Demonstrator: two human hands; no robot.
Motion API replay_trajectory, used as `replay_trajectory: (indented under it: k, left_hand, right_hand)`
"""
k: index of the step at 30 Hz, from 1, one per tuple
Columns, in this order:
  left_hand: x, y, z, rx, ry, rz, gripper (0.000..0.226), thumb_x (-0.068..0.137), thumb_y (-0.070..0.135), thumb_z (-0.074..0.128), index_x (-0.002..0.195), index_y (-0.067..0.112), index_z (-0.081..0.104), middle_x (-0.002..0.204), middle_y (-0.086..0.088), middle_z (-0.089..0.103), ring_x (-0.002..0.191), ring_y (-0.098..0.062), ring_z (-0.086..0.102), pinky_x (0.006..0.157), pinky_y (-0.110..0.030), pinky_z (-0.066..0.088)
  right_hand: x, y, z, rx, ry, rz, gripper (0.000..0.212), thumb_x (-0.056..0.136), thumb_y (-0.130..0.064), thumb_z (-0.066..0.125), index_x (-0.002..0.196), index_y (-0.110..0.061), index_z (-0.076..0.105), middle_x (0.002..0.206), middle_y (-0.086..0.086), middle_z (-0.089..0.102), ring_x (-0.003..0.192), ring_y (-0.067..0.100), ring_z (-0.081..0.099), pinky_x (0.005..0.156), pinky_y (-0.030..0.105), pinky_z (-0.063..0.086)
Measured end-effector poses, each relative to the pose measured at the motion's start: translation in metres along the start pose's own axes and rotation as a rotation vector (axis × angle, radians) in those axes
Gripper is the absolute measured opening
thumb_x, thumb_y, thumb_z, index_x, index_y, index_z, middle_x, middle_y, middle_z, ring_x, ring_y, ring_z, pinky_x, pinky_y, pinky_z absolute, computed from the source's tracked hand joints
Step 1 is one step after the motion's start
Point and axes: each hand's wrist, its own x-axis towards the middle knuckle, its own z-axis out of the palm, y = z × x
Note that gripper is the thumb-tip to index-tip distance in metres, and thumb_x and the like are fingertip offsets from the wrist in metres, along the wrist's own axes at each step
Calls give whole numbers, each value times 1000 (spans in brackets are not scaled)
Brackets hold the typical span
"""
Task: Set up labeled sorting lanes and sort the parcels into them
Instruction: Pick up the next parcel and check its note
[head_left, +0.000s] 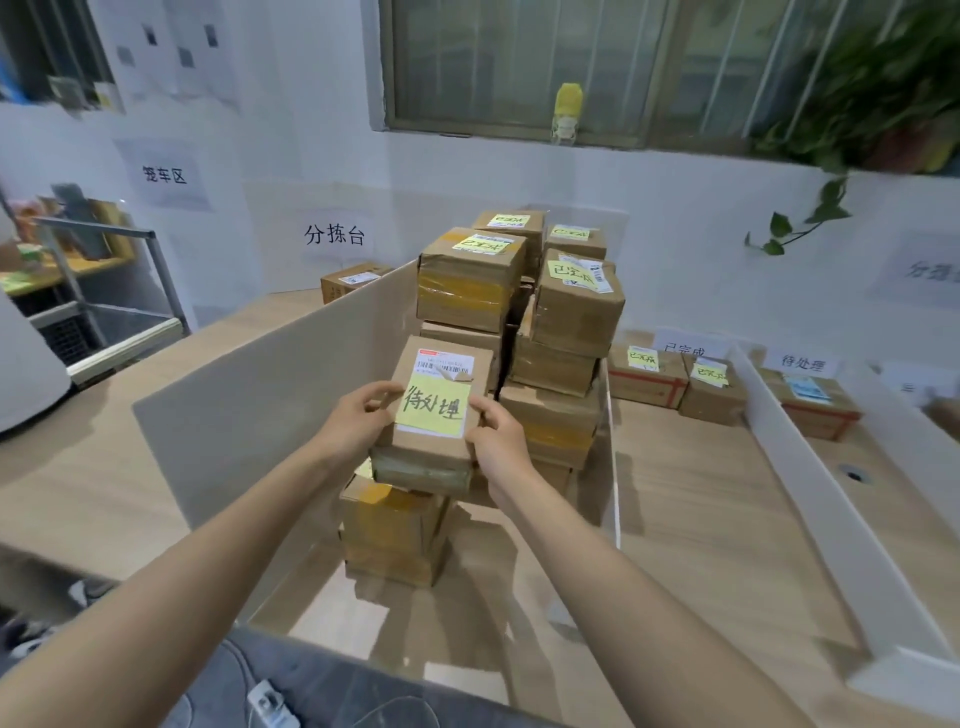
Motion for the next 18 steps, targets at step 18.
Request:
replay_trajectory:
  k: [18]
  left_hand:
    - [-120,107,181,19,-155,196,31,94,2,48,115,24,53,106,-6,60,86,-17,60,71,-31,49]
  right_hand:
    - [-123,-25,-223,65,269,-191,28,92,-10,53,118,-16,63,117,2,67,101,17,62,80,27,54]
